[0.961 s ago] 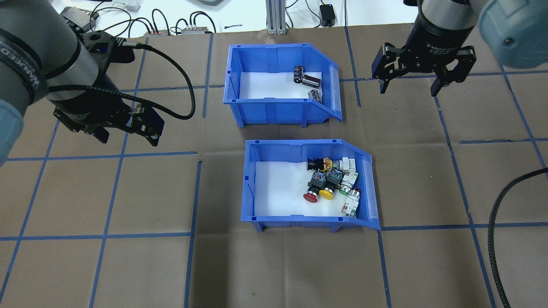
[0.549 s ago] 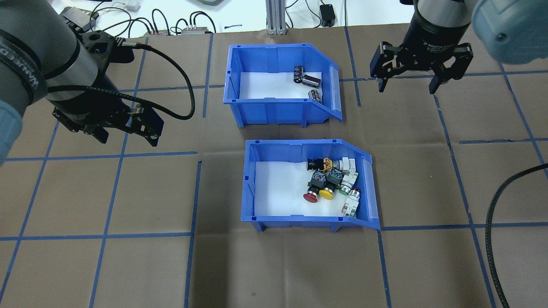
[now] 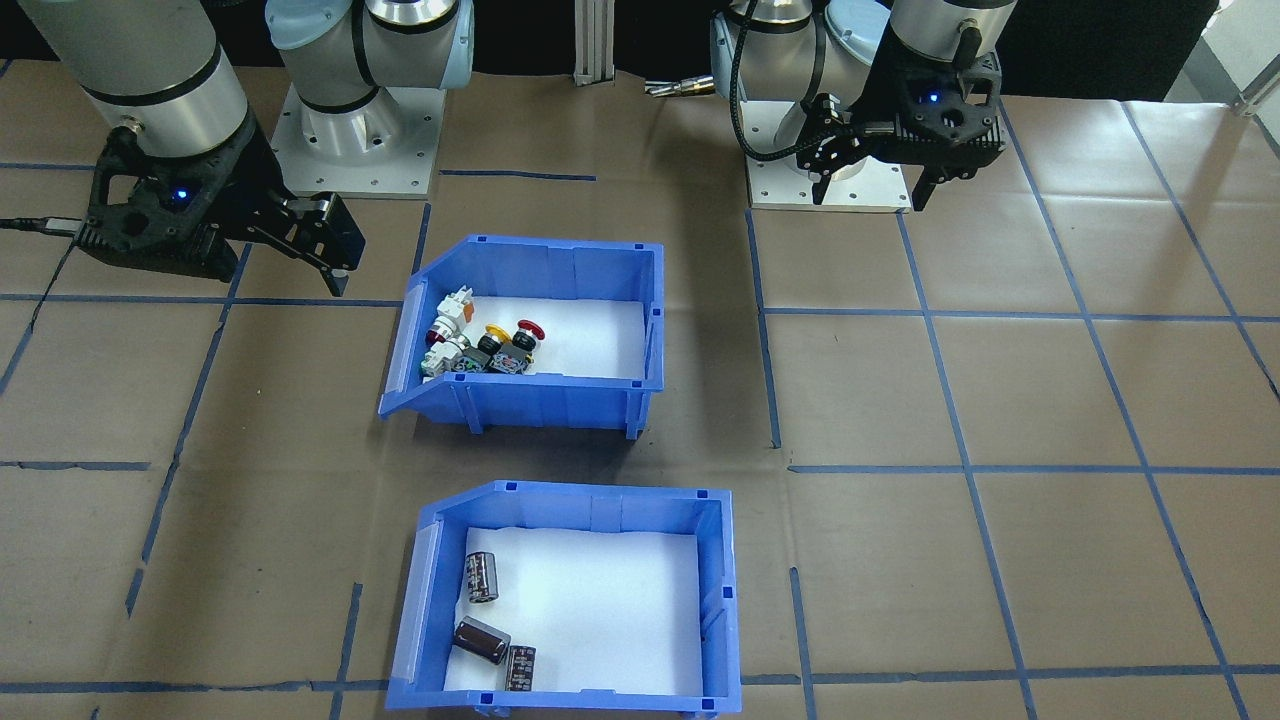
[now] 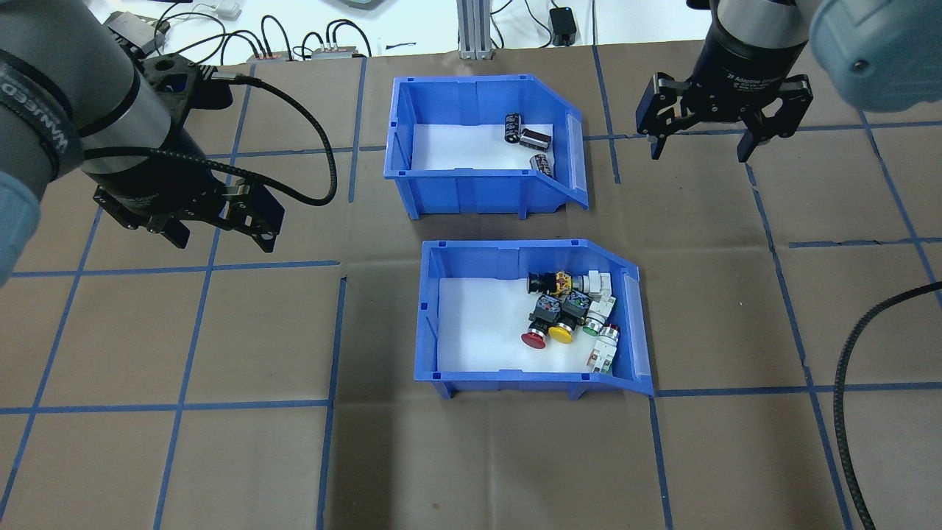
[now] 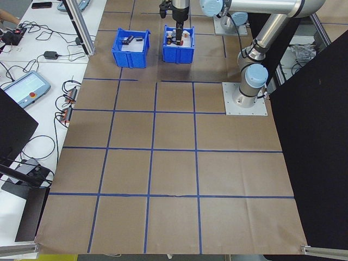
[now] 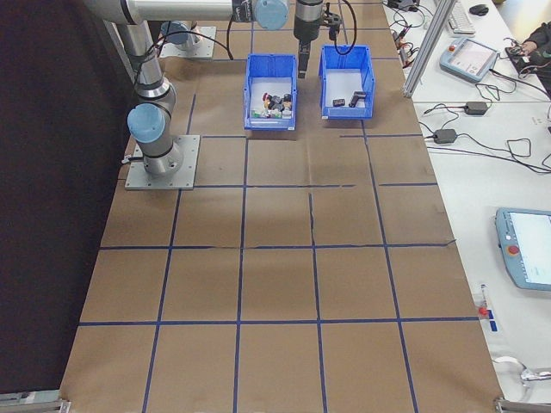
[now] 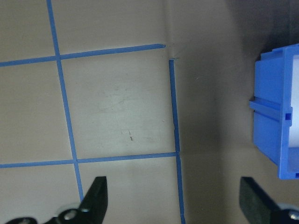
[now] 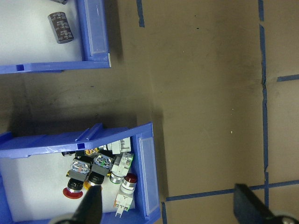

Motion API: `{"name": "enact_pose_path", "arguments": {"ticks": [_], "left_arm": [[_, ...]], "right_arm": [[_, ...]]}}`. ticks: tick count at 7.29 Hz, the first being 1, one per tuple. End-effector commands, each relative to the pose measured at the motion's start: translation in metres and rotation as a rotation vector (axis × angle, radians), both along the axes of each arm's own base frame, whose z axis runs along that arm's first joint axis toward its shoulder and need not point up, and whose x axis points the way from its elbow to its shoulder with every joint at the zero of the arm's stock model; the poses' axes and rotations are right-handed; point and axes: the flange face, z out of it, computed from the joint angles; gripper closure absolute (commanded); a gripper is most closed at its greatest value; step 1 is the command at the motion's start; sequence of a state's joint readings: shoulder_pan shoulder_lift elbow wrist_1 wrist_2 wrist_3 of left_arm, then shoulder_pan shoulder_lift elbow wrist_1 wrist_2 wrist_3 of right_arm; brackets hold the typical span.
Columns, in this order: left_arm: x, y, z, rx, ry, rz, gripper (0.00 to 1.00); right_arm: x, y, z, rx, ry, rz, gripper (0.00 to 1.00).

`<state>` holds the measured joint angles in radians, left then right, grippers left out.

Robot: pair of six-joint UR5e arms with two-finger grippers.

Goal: Place battery box in front

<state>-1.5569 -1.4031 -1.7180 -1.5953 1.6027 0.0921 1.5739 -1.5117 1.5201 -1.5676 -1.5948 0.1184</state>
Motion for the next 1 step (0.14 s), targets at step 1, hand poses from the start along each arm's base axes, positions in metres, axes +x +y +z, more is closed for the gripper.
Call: {"name": "enact_pose_path", "arguments": {"ticks": [1], "left_arm": [[0.0005,-0.0028,-0.0034,0.008,0.001,0.008,0.0]], "right_arm": [[-0.0001,0.0002,0.0004,-0.001,0.001,0.0,0.0]]}}
